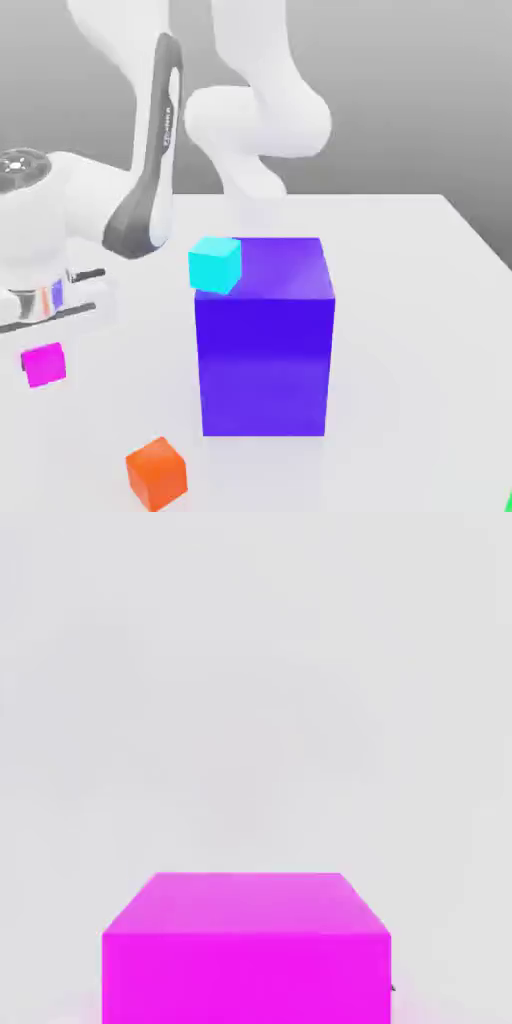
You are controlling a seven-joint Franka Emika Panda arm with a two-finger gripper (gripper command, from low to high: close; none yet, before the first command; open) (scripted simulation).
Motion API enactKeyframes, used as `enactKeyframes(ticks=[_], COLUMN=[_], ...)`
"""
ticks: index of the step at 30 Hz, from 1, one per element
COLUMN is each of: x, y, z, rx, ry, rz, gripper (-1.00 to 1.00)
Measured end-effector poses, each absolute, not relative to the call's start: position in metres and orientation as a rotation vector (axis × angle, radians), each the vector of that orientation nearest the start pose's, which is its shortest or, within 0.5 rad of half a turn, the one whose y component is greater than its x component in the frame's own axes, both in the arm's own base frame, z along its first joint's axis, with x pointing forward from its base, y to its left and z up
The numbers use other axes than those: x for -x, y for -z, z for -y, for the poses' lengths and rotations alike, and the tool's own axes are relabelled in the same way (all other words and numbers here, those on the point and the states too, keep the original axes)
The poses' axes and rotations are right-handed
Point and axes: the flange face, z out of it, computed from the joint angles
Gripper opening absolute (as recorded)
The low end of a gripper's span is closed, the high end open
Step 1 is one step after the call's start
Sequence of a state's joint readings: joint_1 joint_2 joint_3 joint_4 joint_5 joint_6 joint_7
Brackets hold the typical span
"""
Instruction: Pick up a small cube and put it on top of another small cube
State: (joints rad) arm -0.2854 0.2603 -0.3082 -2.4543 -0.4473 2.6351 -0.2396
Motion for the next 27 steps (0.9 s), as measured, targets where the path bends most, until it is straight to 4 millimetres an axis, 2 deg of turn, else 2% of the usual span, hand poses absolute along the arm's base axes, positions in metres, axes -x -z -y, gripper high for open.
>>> enactKeyframes(ticks=[4,5,8,12,16,20,23,27], x=[-0.452,-0.47,-0.525,-0.563,-0.582,-0.588,-0.582,-0.562], y=[-0.189,-0.19,-0.197,-0.209,-0.22,-0.231,-0.238,-0.243], z=[0.241,0.228,0.166,0.084,0.0,-0.087,-0.151,-0.226], rx=[3.343,3.333,3.306,3.291,3.268,3.228,3.192,3.143], ry=[-0.417,-0.424,-0.38,-0.274,-0.172,-0.087,-0.037,0.0], rz=[0.656,0.768,1.008,1.053,1.041,1.026,0.986,0.859], gripper=[-1.0,-1.0,-1.0,-1.0,-1.0,-1.0,-1.0,-1.0])
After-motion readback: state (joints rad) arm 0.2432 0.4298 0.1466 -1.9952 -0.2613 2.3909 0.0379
